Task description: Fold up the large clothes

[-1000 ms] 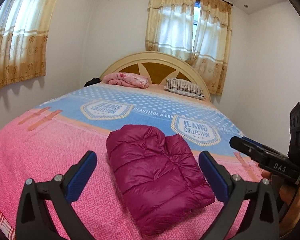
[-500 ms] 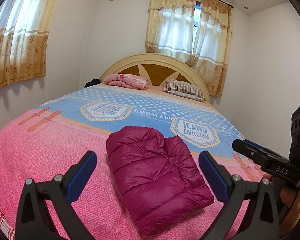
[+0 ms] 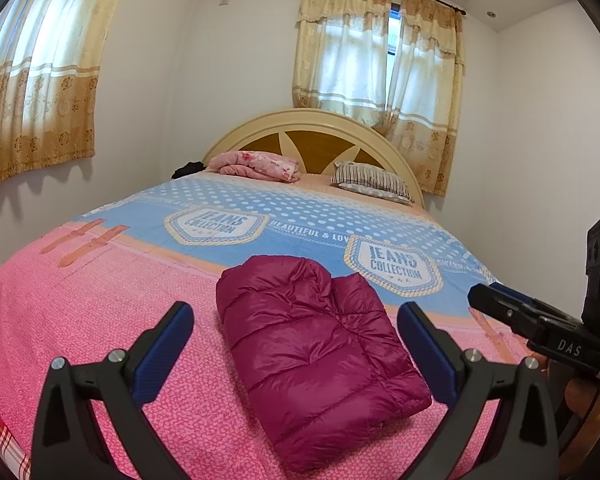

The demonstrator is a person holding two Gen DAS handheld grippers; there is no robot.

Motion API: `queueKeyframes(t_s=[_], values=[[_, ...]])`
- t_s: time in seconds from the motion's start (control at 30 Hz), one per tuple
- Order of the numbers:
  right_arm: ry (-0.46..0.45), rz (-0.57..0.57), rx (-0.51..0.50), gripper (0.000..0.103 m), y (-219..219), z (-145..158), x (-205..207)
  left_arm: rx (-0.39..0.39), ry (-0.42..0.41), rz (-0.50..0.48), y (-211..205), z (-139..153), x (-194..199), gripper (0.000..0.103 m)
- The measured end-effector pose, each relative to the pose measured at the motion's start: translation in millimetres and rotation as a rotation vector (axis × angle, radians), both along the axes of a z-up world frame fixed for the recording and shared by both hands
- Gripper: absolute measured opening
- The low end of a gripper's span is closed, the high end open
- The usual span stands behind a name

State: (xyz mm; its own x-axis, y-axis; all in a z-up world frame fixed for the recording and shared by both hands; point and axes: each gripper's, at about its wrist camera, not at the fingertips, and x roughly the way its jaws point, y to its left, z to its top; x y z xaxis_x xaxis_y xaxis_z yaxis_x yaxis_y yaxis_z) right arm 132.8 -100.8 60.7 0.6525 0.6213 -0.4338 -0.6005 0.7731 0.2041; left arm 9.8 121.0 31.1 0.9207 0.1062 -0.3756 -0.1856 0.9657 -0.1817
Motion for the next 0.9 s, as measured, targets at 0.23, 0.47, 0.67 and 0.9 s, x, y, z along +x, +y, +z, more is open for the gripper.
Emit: queueKeyframes(t_s=[0.23,0.47,0.67,0.9], values=[[0.001,-0.001,0.005,0.08,-3,-2,-2,0.021,0.003,0.005,-2,1,0,0.103],[-0.002,0.001,0.009,0.08,-4,-3,-2,0.052,0.024,0.015,-5,4,3,0.103],[-0.014,0.004,0.016,0.08,-6,-1,-7,0.058,0.015,0.021,-7,7,1,0.103],[-0.024,0.01,0.019,0.08,-5,2,-12,0.063,0.025,0.023,-9,6,3,0.103]])
